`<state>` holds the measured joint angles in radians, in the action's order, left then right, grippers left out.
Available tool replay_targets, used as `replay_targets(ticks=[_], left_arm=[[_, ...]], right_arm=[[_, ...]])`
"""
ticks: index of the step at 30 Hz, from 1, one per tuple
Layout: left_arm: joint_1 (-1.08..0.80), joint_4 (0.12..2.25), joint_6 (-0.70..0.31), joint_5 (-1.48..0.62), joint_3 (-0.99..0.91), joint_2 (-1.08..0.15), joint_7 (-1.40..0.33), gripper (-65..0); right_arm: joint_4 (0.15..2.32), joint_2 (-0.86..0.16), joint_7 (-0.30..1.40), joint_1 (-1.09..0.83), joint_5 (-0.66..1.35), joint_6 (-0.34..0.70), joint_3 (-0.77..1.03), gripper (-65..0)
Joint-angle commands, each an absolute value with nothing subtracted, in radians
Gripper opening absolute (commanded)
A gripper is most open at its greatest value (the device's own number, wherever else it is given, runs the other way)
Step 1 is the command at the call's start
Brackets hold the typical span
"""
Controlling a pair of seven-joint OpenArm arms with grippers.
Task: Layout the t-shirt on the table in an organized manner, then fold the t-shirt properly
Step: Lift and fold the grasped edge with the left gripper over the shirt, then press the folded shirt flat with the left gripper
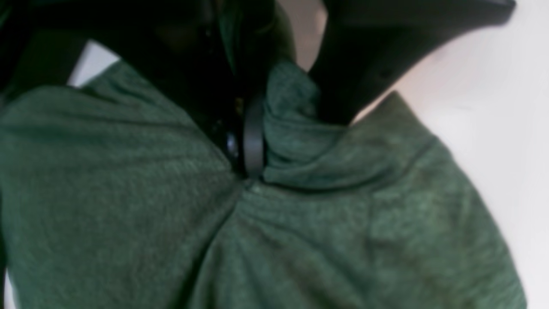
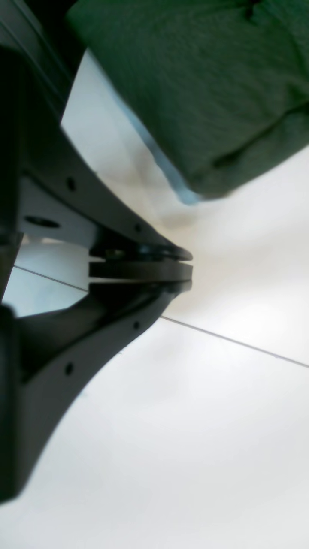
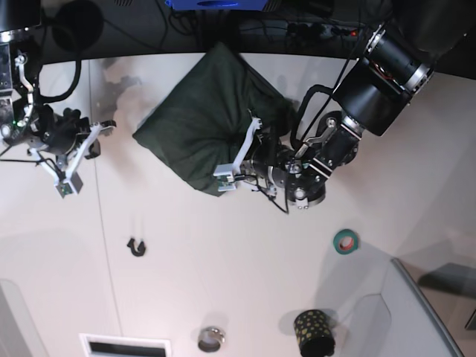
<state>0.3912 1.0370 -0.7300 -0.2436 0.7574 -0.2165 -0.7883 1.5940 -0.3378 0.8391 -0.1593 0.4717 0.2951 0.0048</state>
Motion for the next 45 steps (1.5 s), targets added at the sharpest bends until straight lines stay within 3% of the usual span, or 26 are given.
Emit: replay_targets(ticks=[1,11,21,32,40,45], left_arm=[[0.406,1.027,-0.698,-0.125,0.794,-0.228,-0.858,-65.0],[0.515,1.024,-0.698,0.139,1.009,-0.099,-0.849,-65.0],[0.544,1.024,-0.698,0.166,1.129,0.016,-0.849,-65.0],[0.541,1.023,-0.698,0.166,1.125,0.042,-0.858,-65.0],[0.519,1.023,-0.698,0.154,1.121,0.019,-0.966,-65.0],[0.476,1.03,-0.698,0.156,0.986,0.016,-0.992,-65.0]], right_arm=[[1.604,-0.349,0.825,-0.148,0.484,0.297,0.012,-64.2],[1.604,-0.344,0.825,-0.148,0.484,0.292,0.013,-64.2],[1.606,-0.315,0.826,-0.197,0.484,0.292,0.154,-64.2],[1.607,-0.315,0.823,-0.223,0.484,0.295,0.174,-64.2],[1.607,-0.315,0.823,-0.222,0.484,0.295,0.174,-64.2],[1.607,-0.315,0.82,-0.225,0.484,0.295,0.17,-64.2]])
